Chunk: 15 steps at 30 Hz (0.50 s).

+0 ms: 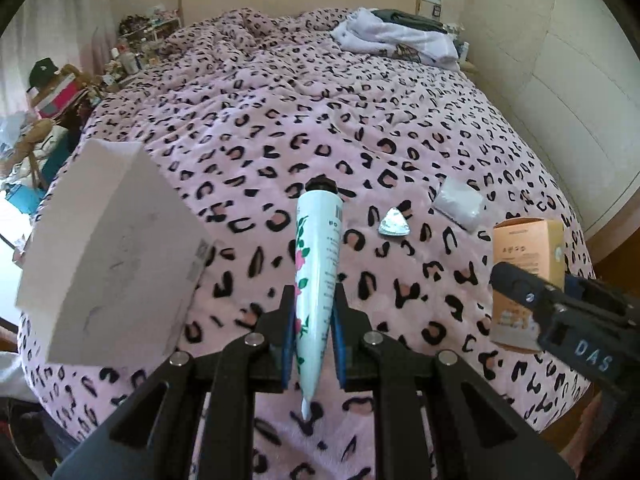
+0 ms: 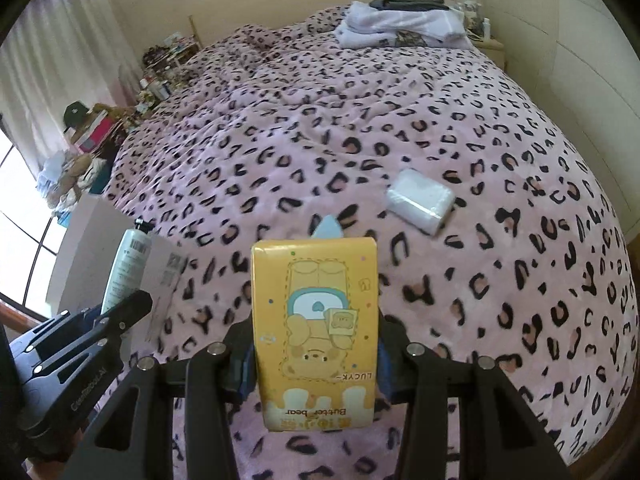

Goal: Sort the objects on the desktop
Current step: 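Carry the floral tube in left tool and yellow box in right tool to the white box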

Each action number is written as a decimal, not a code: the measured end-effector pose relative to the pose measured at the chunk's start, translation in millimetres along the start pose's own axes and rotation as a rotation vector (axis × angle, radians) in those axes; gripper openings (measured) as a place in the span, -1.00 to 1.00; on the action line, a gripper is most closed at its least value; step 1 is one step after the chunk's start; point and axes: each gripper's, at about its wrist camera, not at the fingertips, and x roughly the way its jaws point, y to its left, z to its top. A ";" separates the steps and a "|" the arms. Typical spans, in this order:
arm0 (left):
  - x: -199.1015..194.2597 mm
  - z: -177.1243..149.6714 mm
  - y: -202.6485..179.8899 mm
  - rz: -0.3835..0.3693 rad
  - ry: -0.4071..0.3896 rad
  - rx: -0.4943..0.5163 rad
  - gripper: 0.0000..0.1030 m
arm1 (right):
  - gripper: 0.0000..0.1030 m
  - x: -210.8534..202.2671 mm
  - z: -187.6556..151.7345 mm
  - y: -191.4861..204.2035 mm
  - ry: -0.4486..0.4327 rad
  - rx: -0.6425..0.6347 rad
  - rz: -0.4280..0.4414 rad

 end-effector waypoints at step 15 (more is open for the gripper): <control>-43.8 -32.7 54.2 0.066 -0.028 -0.090 -0.68 | -0.11 -2.5 -17.9 78.0 0.025 -0.119 0.025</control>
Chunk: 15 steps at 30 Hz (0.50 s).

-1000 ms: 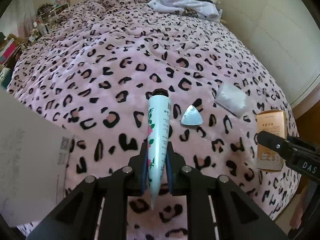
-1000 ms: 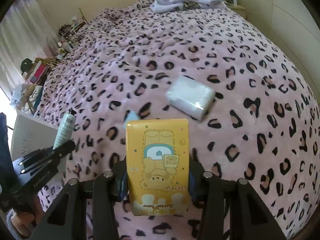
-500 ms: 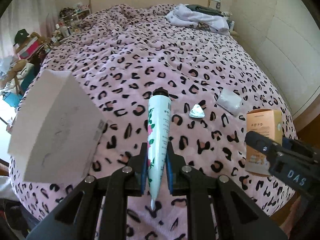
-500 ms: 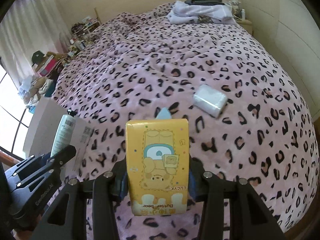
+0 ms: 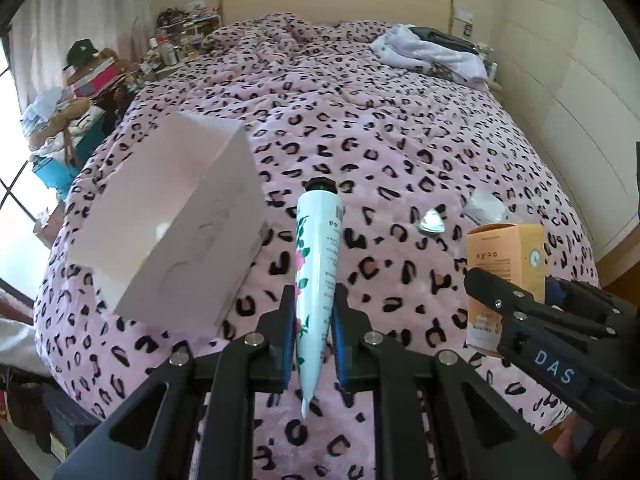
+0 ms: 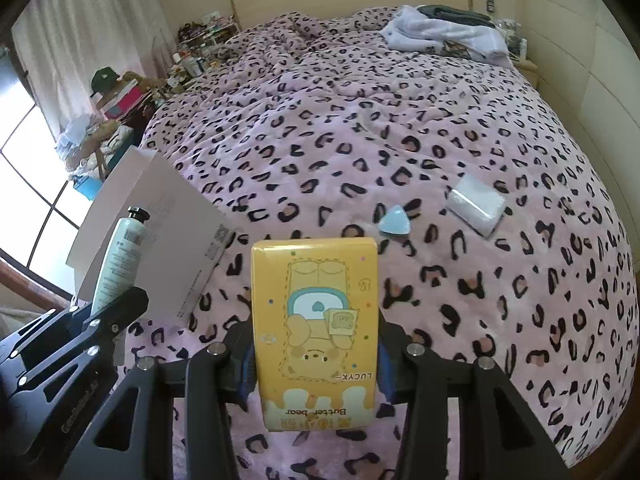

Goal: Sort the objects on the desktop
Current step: 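Carry the floral tube in left tool and yellow box in right tool to the white box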

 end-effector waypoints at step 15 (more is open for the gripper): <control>-24.1 -5.6 65.4 0.071 -0.027 -0.116 -0.68 | -0.11 5.0 7.9 71.3 0.001 -0.096 -0.003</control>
